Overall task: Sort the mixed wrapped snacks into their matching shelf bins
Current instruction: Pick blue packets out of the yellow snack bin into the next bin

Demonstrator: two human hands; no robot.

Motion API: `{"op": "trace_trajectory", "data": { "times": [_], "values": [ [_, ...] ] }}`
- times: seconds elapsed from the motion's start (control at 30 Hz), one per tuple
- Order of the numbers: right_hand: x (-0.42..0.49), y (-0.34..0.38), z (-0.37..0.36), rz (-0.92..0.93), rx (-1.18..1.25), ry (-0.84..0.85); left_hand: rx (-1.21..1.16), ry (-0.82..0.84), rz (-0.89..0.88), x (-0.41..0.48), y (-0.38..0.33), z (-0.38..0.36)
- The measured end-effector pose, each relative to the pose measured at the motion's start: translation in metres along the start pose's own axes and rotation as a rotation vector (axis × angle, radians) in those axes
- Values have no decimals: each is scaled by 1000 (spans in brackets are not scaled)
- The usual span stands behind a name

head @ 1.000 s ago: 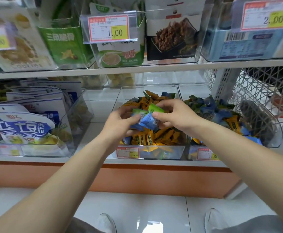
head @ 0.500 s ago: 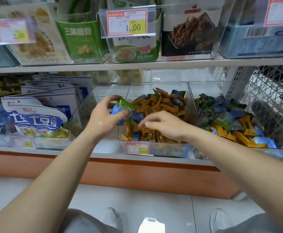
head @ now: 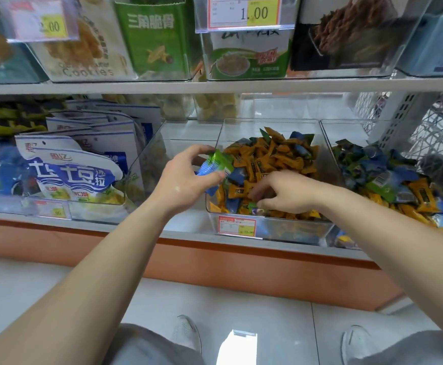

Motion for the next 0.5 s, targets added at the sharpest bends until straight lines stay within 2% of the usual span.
{"op": "trace_trajectory", "data": {
  "times": [0.17, 0.23, 0.4, 0.5],
  "values": [
    [8, 10, -13, 7, -41, 85, 8, -3, -1, 1, 0, -1],
    [6, 12, -8, 23, -30, 44, -11, -17, 10, 1, -1, 0],
    [-6, 9, 30, -24, 325, -218, -253, -62, 147, 1, -2, -4],
    [-16, 7, 43, -66, 628, -266, -376, -49, 189, 1, -7, -7]
  ]
}}
Point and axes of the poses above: each hand's wrist, its own x-axis towards the middle knuckle, its own z-axis out of the back of the hand, y = z × x, the point moved 1 cm from there along x, towards the middle knuckle, and after that the axes turned 11 degrees about -x, right-handed, at the moved point
